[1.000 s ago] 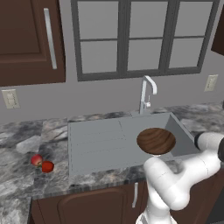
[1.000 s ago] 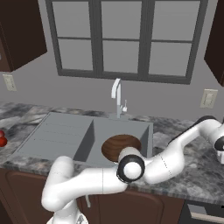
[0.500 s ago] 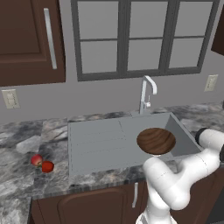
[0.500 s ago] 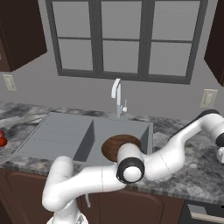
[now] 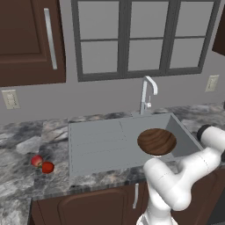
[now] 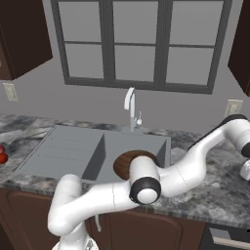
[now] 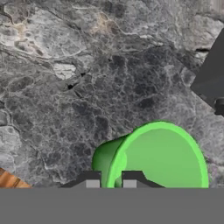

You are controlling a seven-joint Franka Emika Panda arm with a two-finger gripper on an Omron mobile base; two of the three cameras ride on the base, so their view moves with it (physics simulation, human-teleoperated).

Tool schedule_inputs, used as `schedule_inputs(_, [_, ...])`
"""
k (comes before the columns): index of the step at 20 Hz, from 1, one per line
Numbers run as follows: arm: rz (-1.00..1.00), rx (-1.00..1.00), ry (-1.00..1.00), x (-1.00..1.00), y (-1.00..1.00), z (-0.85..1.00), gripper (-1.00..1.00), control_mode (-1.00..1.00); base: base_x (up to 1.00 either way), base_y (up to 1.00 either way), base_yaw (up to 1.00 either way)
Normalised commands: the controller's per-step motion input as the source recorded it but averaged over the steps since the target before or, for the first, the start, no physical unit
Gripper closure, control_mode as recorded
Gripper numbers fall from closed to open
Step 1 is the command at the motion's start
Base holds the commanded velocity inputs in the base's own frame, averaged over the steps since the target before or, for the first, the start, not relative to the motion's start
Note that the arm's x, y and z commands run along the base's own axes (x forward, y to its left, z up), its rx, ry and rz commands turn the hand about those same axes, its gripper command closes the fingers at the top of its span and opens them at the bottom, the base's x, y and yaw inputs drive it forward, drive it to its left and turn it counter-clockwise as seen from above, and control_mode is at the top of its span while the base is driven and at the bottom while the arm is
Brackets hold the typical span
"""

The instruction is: Remove the bell pepper and apple from the sink. Then move the bowl and cup from the counter to the sink for washing.

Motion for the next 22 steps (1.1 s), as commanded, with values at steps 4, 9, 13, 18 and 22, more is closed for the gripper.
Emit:
schedule_inputs(4, [0.13,0.00,0.00,-0.18,0.39,-0.02,1.00,-1.00,0.00,0.00,0.00])
schedule_inputs(9, [0.12,-0.02,-0.01,-0.17,0.41,-0.03,1.00,-1.00,0.00,0.00,0.00])
schedule_inputs(13, [0.10,-0.04,-0.03,-0.10,0.44,-0.01,1.00,-1.00,0.00,0.00,0.00])
schedule_inputs(18, [0.09,-0.04,-0.05,-0.09,0.43,-0.02,1.00,-1.00,0.00,0.00,0.00])
schedule_inputs(22, [0.09,-0.04,-0.10,-0.13,0.45,-0.10,1.00,-1.00,0.00,0.00,0.00])
